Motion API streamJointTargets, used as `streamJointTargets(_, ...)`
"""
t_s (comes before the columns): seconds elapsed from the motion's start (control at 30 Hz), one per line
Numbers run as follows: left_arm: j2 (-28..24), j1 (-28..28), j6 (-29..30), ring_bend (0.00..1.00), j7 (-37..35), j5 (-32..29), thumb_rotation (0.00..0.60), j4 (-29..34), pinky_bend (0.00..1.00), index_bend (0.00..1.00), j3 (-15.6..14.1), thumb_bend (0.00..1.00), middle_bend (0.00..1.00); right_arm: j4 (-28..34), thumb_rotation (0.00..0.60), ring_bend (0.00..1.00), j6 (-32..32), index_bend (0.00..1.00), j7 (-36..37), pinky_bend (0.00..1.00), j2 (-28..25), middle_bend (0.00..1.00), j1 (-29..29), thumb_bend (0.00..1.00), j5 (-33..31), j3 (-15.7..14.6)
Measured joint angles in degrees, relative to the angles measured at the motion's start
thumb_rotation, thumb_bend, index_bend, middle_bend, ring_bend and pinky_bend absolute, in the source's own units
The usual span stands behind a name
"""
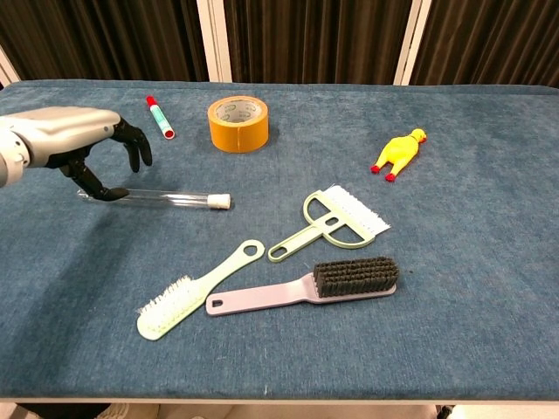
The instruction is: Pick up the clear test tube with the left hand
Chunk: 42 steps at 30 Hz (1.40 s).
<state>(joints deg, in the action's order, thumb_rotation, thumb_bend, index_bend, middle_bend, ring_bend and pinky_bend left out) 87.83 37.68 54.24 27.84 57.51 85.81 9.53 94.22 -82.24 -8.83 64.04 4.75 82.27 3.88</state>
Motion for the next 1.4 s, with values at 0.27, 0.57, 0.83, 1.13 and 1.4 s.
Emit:
streamJointTargets(0.27,1.7,0.5,-1.7,0.1,-3.1,-0.7,0.6,-4.0,0.09,0.37,-1.0,0.29,0.41,0.1,0.6,0.05,0.0,0.24,-0.2,0.0,0.0,0.11,0.0,0.35,-0.3,0.1)
streamJointTargets(0.57,1.5,0.3,-1.1,0.11,-5.4,0.8,0.6,-3.7,0.09,0.4,-1.7,0.31,0.44,0.1,0.6,0.05,0.0,0.24,-0.7,0.0,0.2,0.11,0.0,0.35,-0.5,0.1)
streamJointTargets(0.83,2.2,0.5,-1.1,0.11,-6.4,1.2,0.6,-4.3,0.09,0.41,-2.0,0.32,0.45,0.1,0.6,0.05,-0.1,0.24,-0.7,0.0,0.2,0.11,0.0,0.35,-0.7,0.2)
streamJointTargets(1.13,3.4,0.6,-1.3,0.13,-7.3,1.4,0.6,-5.9,0.09,0.43,-2.4,0.34,0.47,0.2,0.6,0.05,0.0,0.24,-0.8,0.0,0.1,0.11,0.0,0.35,-1.1,0.3)
streamJointTargets(1.4,4.4,0.5,-1.6,0.16,-9.3,2.5,0.6,-7.2,0.11,0.47,-2.7,0.35,0.51,0.3,0.6,0.05,0.2,0.24,-0.8,0.0,0.1,0.11,0.1,0.35,-1.4,0.4)
